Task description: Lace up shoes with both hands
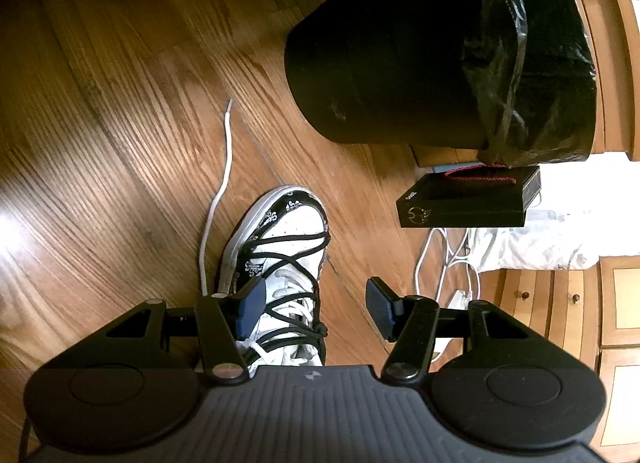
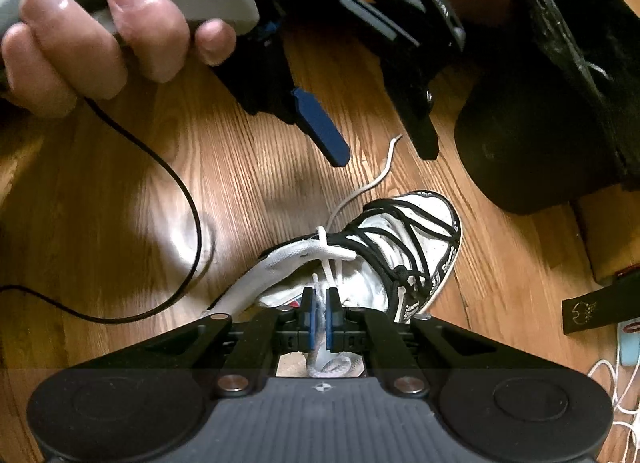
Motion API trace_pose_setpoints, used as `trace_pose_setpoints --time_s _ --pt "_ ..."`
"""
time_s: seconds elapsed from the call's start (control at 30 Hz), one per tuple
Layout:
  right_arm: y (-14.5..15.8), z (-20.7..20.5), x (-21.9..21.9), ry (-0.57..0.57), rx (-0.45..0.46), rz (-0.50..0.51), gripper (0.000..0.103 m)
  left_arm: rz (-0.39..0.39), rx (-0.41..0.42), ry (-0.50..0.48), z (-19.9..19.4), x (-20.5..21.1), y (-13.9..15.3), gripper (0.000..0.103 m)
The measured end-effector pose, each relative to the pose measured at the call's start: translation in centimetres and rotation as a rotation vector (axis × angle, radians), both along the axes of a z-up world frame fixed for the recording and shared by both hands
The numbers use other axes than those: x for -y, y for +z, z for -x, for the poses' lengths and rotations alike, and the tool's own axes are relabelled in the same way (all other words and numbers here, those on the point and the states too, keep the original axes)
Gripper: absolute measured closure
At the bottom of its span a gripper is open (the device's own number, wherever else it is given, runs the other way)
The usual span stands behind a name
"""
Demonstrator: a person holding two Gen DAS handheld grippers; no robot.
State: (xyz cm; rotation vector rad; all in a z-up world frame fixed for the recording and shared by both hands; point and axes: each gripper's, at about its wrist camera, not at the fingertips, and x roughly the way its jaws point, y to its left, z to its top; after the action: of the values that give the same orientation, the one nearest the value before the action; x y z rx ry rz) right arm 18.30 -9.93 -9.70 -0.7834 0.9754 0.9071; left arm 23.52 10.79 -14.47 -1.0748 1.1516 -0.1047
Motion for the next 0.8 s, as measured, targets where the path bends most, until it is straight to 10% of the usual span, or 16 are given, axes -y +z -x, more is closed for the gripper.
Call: trace_pose_setpoints --time_s 0.43,0.8 --pt "1.5 0.3 0.8 -0.003 -0.007 -0.045 0.098 -0.018 0.012 -0.003 -0.1 0.0 0.3 0.044" --pt "1.0 0.1 2.1 -0.037 0.013 -0.032 0.098 -0.476 0.15 -0.372 4.0 4.3 3.2 0.055"
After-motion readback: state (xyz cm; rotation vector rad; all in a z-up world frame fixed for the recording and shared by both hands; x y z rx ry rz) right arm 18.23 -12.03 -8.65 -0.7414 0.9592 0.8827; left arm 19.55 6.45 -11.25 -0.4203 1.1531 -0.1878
